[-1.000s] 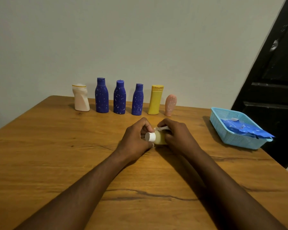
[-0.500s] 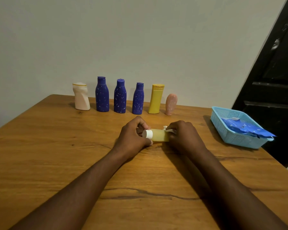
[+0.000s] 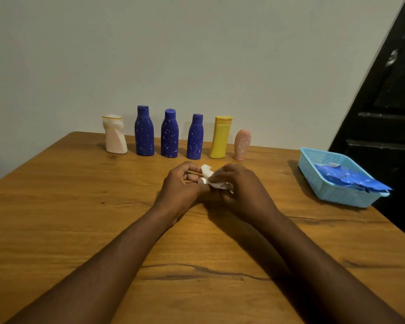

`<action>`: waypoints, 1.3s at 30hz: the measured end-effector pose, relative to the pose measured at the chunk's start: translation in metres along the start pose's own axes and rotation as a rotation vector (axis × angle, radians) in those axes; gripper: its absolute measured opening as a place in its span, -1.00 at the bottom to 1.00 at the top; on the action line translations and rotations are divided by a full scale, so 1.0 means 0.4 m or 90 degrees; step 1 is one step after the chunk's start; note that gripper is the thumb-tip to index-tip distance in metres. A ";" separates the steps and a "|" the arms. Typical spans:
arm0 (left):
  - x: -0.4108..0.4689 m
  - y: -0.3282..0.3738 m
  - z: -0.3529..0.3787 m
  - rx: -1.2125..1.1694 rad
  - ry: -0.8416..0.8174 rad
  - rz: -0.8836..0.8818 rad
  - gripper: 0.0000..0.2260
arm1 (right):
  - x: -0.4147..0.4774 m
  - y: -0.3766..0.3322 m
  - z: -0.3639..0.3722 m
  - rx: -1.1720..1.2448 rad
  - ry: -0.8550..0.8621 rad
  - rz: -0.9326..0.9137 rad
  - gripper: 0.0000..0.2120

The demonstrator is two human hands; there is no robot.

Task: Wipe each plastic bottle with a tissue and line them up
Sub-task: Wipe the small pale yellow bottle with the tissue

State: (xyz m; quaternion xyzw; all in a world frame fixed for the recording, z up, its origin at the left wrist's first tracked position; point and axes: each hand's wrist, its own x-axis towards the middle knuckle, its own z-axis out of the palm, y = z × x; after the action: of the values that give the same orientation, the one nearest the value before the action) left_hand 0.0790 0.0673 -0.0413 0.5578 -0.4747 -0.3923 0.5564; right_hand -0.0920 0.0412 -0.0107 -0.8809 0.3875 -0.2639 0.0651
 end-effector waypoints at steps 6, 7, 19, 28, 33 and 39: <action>-0.002 0.014 0.000 -0.086 0.013 -0.049 -0.64 | 0.003 0.025 -0.001 0.013 0.075 0.004 -0.64; -0.002 0.016 0.000 -0.101 0.019 -0.057 -0.66 | 0.004 0.034 -0.004 0.012 0.093 0.014 -0.63; 0.005 0.020 -0.008 -0.204 0.041 -0.101 -0.73 | 0.005 0.109 0.005 0.204 0.181 0.191 -0.69; 0.008 0.025 -0.012 -0.267 0.056 -0.113 -0.74 | 0.001 0.084 0.017 0.437 0.186 0.344 -0.74; 0.005 0.029 -0.009 -0.337 0.057 -0.116 -0.73 | 0.005 0.044 0.030 0.625 0.176 0.420 -0.77; -0.009 0.033 0.017 -0.360 0.022 -0.125 -0.68 | -0.002 0.002 0.054 0.711 0.082 0.426 -0.81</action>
State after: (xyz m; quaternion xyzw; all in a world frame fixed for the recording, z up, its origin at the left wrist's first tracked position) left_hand 0.0702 0.0699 -0.0290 0.4304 -0.2807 -0.5514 0.6572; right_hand -0.0819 0.0392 -0.0298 -0.5290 0.4485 -0.4432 0.5679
